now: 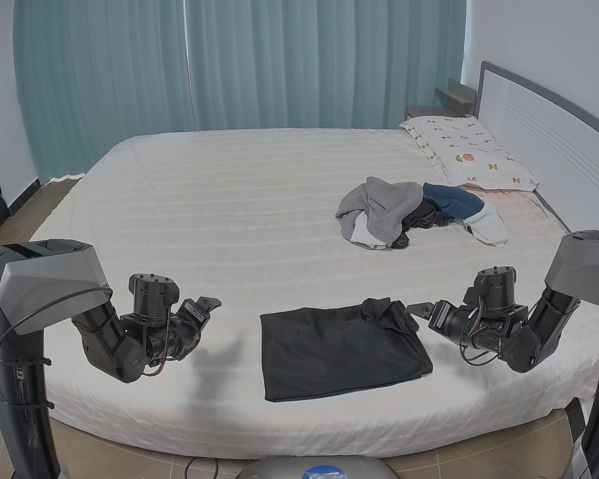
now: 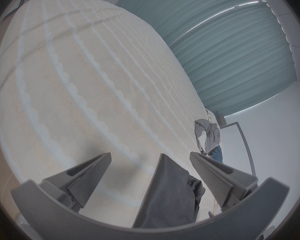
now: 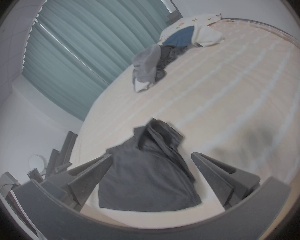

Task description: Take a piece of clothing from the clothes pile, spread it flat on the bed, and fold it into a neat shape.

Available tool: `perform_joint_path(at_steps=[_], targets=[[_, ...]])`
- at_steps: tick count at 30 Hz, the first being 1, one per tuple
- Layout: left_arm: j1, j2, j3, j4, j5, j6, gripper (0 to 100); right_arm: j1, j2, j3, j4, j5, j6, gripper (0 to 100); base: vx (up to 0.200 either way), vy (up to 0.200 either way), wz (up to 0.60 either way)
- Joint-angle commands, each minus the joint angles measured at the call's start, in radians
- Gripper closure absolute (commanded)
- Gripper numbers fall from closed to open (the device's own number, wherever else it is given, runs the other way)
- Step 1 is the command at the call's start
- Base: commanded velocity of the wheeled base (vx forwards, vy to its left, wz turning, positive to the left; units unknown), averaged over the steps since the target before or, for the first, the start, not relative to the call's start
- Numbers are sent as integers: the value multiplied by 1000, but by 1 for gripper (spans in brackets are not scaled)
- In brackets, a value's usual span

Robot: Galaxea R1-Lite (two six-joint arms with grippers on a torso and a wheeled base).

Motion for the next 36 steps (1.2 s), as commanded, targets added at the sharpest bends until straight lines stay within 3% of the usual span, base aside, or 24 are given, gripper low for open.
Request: perform_joint_path(at_steps=[1, 4, 8, 20, 27, 28, 36], targets=[[-3, 4, 0, 0, 1, 2, 0, 44, -22, -73, 35, 4, 15, 0, 0, 0, 0], [-4, 5, 0, 0, 1, 4, 0, 90, -6, -125, 90, 7, 28, 0, 0, 0, 0], [-6, 7, 0, 0, 6, 5, 0, 133, 55, -190, 115, 10, 111, 0, 0, 0, 0], [-7, 7, -2, -1, 9, 9, 0, 128, 184, -312, 144, 10, 122, 0, 0, 0, 0], [-7, 7, -2, -1, 9, 9, 0, 127, 264, -469, 191, 7, 122, 0, 0, 0, 0], [-7, 7, -2, -1, 9, 9, 0, 124, 265, -481, 213, 6, 123, 100, 0, 0, 0], [-7, 7, -2, -1, 9, 9, 0, 42, 253, -504, 230, 1, 130, 100, 0, 0, 0]])
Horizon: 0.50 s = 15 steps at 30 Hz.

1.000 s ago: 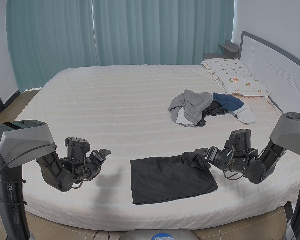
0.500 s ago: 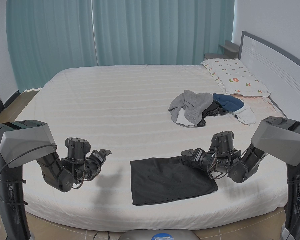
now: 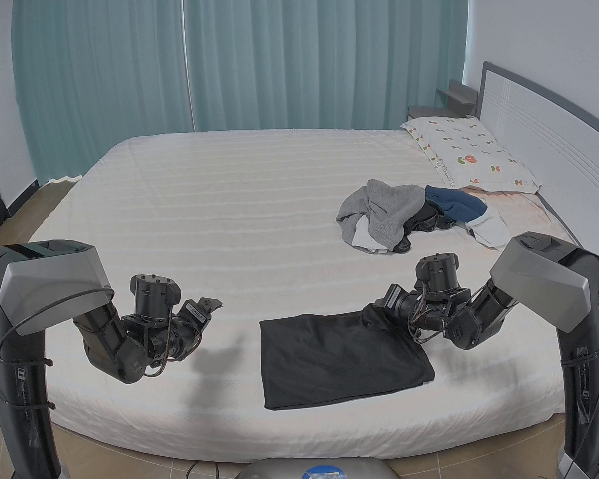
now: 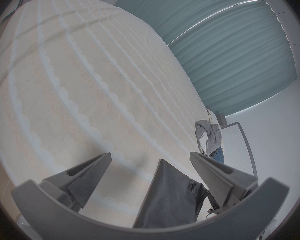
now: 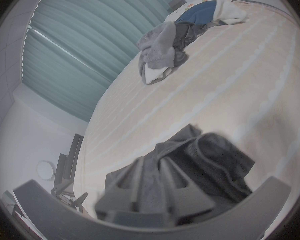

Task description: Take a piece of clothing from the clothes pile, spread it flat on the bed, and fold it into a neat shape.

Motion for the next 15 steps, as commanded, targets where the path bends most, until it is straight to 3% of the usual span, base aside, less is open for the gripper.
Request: perform_joint_path(at_steps=[1, 15], targets=[[0, 2, 0, 0, 0, 0, 0, -55, 3, -9, -3, 0, 2, 100, 0, 0, 0], [0, 2, 0, 0, 2, 0, 0, -138, 52, -40, 9, 17, -1, 100, 0, 0, 0]])
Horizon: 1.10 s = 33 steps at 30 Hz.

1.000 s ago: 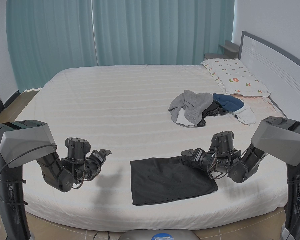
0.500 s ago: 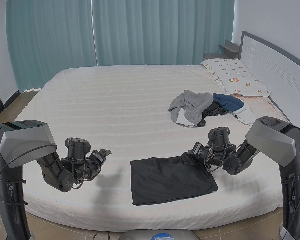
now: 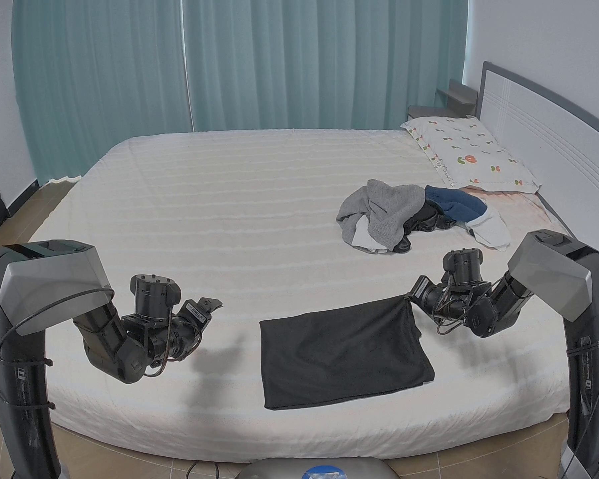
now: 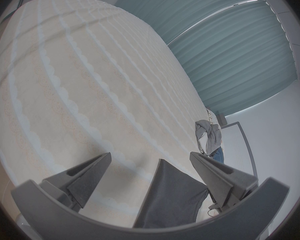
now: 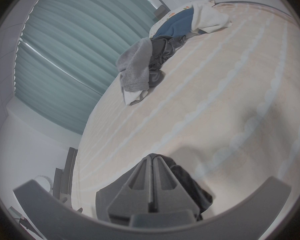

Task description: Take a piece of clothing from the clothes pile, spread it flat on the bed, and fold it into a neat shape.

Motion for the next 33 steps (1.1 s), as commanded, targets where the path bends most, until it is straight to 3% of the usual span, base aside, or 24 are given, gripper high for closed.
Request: perform_joint_path(at_steps=[1, 6, 7, 16, 27, 28, 33], targets=[[0, 2, 0, 0, 1, 0, 0, -7, 28, -11, 1, 2, -2, 100, 0, 0, 0], [0, 2, 0, 0, 0, 0, 0, -6, 45, -16, -7, 16, -7, 100, 0, 0, 0], [0, 2, 0, 0, 1, 0, 0, -7, 43, -16, -9, 16, -7, 0, 0, 0, 0], [0, 2, 2, 0, 1, 0, 0, -33, 50, 0, -65, 73, -20, 0, 0, 0, 0], [0, 2, 0, 0, 1, 0, 0, -7, 92, -31, -68, 103, -48, 0, 0, 0, 0], [0, 2, 2, 0, 1, 0, 0, -7, 92, -31, -67, 103, -48, 100, 0, 0, 0], [0, 2, 2, 0, 1, -2, 0, -16, 99, -37, -70, 96, -48, 100, 0, 0, 0]])
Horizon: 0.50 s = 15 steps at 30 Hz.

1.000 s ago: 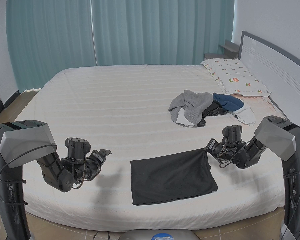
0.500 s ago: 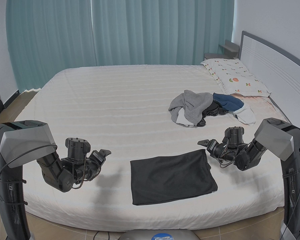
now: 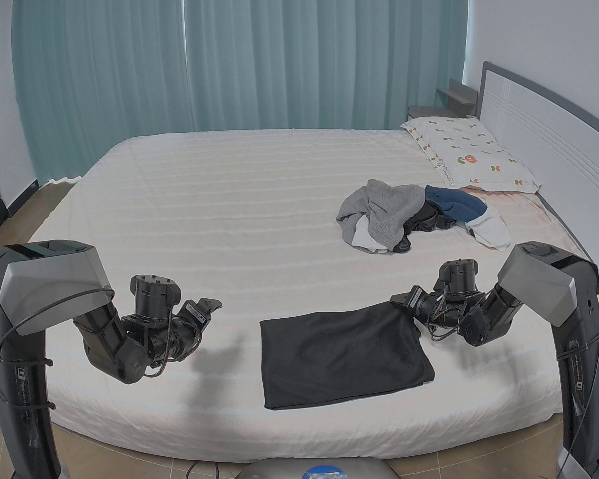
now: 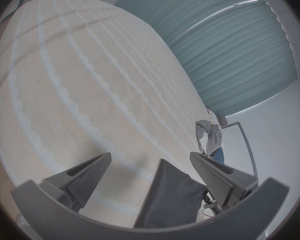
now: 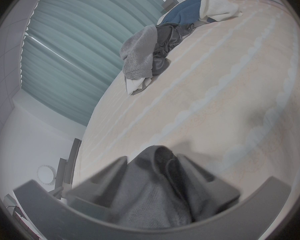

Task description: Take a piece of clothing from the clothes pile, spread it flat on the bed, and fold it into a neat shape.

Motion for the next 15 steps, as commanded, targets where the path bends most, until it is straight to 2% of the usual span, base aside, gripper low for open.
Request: perform_joint_path(at_steps=[1, 7, 15], targets=[[0, 1, 0, 0, 0, -1, 0, -10, 9, -7, -1, -3, 5, 100, 0, 0, 0], [0, 1, 0, 0, 0, -1, 0, -37, 3, -7, -1, -3, 2, 100, 0, 0, 0], [0, 1, -1, 0, 0, 0, 0, -28, -2, 7, -6, -3, 2, 100, 0, 0, 0]])
